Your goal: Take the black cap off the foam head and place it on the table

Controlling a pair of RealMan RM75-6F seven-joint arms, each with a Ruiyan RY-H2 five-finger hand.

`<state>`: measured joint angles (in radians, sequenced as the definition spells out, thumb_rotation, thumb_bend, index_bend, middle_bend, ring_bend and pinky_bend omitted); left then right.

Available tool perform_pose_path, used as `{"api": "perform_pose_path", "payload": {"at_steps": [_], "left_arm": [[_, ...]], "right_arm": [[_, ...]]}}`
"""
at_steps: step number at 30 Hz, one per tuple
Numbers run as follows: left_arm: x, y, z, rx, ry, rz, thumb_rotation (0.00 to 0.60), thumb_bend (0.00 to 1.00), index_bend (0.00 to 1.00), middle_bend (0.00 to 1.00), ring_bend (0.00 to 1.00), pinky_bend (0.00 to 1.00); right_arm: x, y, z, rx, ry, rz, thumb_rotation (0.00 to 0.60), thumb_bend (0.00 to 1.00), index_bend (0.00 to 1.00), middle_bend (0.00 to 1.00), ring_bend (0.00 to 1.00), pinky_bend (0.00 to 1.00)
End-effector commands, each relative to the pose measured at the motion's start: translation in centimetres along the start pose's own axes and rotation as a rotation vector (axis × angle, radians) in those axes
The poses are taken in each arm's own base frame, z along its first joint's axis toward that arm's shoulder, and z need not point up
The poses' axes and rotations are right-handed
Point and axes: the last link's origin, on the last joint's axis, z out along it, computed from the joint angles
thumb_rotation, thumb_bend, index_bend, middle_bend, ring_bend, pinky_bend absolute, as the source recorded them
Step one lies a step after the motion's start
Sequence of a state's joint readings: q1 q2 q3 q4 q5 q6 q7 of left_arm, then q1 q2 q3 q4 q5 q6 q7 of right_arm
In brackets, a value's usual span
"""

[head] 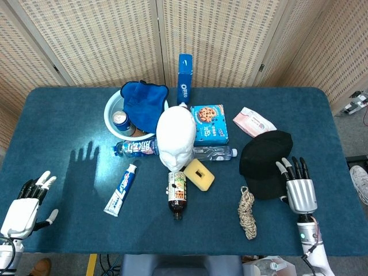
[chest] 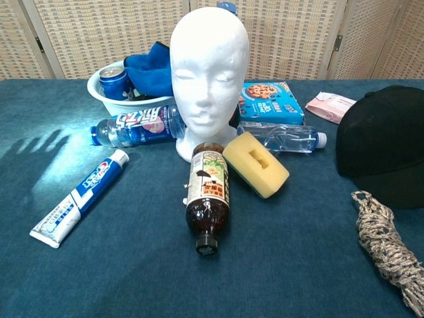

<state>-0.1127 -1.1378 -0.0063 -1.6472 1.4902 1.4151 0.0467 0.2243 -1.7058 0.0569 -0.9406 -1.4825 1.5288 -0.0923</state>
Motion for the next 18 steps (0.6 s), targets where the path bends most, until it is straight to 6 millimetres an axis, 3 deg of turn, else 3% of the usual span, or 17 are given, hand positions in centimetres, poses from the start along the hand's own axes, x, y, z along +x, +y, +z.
{"api": "perform_pose_path", "payload": {"at_steps": [1,9,18], "left_arm": [[0.0,0.0,0.0,0.000,0.002,0.001,0.600,0.29,0.00,0.00,0.00,0.00],[0.1,0.1,0.0,0.000,0.000,0.003,0.600,0.29,0.00,0.00,0.00,0.00],[0.2,-0.3,-0.3,0.015,0.005,0.003,0.600,0.29,0.00,0.00,0.00,0.00]], "right_arm": [[-0.7,-1.3,0.7,0.003,-0.013,0.032,0.600,0.00,0.18,0.13,0.00,0.00],[-2.1,-3.9,1.5,0.002,-0.064,0.103,0.600,0.00,0.12,0.09,0.00,0.00],[0.2,-2.2,0.2,0.035,-0.073,0.106,0.600,0.00,0.03,0.05,0.00,0.00]]}}
